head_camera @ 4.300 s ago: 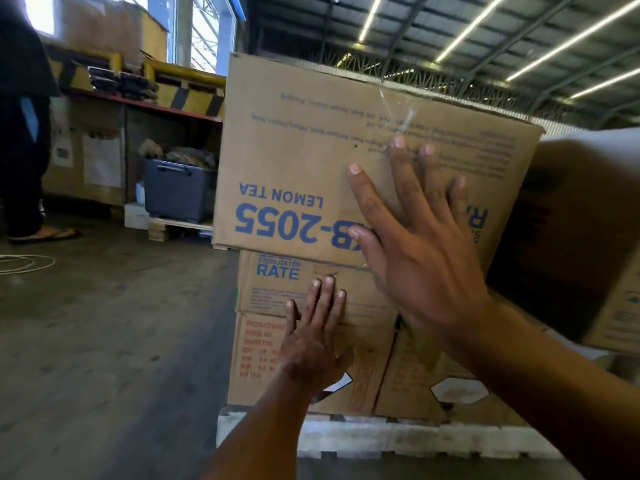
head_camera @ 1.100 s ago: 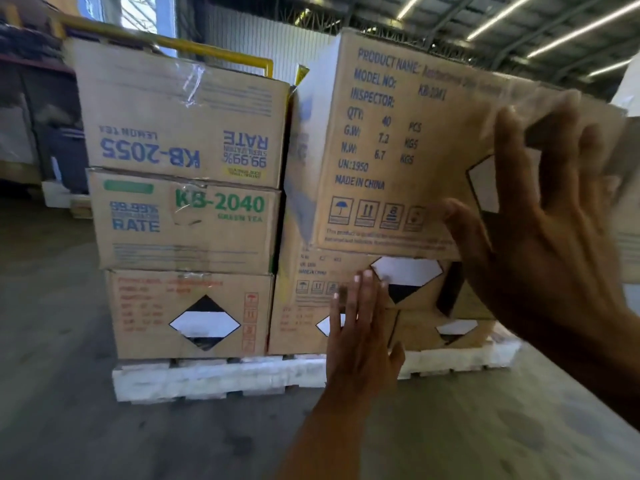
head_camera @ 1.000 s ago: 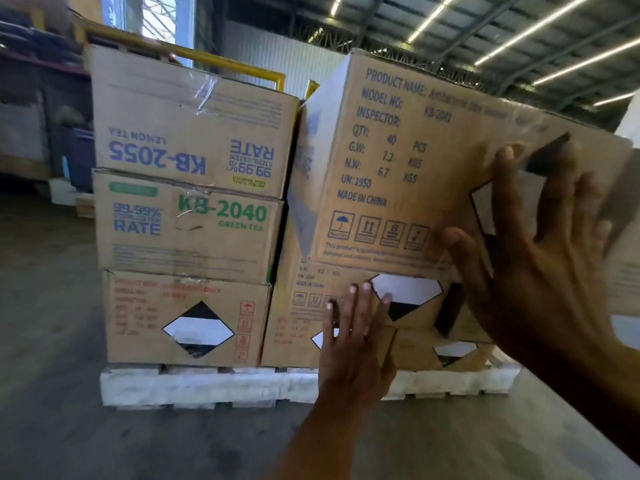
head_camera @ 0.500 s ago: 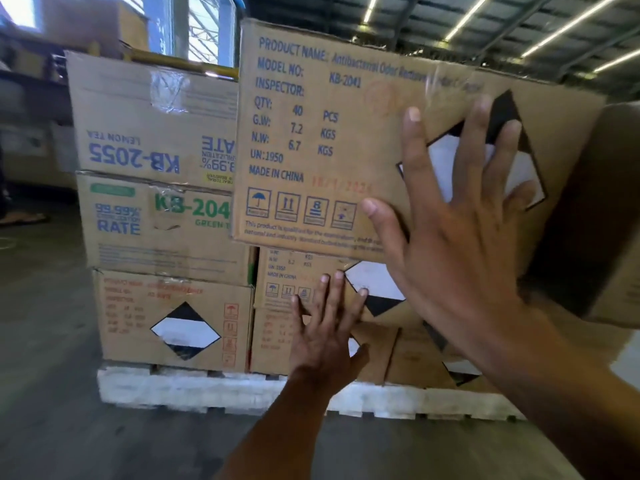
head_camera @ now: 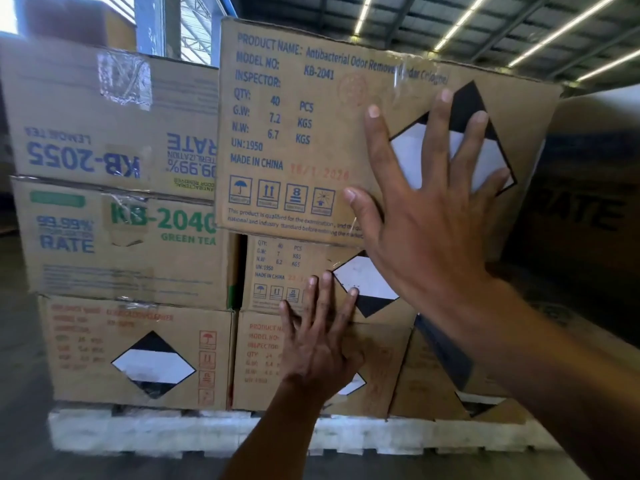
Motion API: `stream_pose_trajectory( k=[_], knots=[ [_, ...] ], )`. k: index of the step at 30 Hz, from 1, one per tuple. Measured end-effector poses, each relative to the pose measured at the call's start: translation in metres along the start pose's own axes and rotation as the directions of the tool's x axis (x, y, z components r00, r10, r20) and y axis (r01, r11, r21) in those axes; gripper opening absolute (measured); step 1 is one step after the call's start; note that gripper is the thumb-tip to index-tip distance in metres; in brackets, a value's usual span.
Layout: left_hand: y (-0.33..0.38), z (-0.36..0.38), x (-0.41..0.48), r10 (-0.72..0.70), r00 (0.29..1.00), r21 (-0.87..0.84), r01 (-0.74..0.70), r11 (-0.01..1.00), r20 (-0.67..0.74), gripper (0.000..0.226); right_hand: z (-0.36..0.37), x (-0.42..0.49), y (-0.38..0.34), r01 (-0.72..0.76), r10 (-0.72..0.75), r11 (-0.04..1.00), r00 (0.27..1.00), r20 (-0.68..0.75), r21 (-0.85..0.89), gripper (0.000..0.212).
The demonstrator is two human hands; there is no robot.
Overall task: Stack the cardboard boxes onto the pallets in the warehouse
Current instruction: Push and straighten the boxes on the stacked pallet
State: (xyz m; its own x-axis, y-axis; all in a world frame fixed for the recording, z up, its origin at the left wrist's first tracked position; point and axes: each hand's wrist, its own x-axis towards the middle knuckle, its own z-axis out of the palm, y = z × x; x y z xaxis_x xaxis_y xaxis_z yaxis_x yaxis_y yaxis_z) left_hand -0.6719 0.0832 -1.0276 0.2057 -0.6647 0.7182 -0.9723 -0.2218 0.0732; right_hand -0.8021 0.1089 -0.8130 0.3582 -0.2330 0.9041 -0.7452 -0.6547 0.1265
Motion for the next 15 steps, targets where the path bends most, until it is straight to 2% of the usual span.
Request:
stream_pose_trajectory(
  k=[8,15],
  knots=[
    [-0.002,0.004,0.001,0.020,0.999,0.013,-0.020,1.000,-0.035,0.104,0.054,0.023,0.006,-0.031,0.032,0.999,0.998,0.052,-0.023,0.069],
    [-0.003,0.004,0.004,0.024,0.999,0.015,-0.023,1.000,-0.029,0.099,0.089,0.041,0.009,-0.044,0.050,0.998,0.991,0.125,-0.051,0.068]
  ],
)
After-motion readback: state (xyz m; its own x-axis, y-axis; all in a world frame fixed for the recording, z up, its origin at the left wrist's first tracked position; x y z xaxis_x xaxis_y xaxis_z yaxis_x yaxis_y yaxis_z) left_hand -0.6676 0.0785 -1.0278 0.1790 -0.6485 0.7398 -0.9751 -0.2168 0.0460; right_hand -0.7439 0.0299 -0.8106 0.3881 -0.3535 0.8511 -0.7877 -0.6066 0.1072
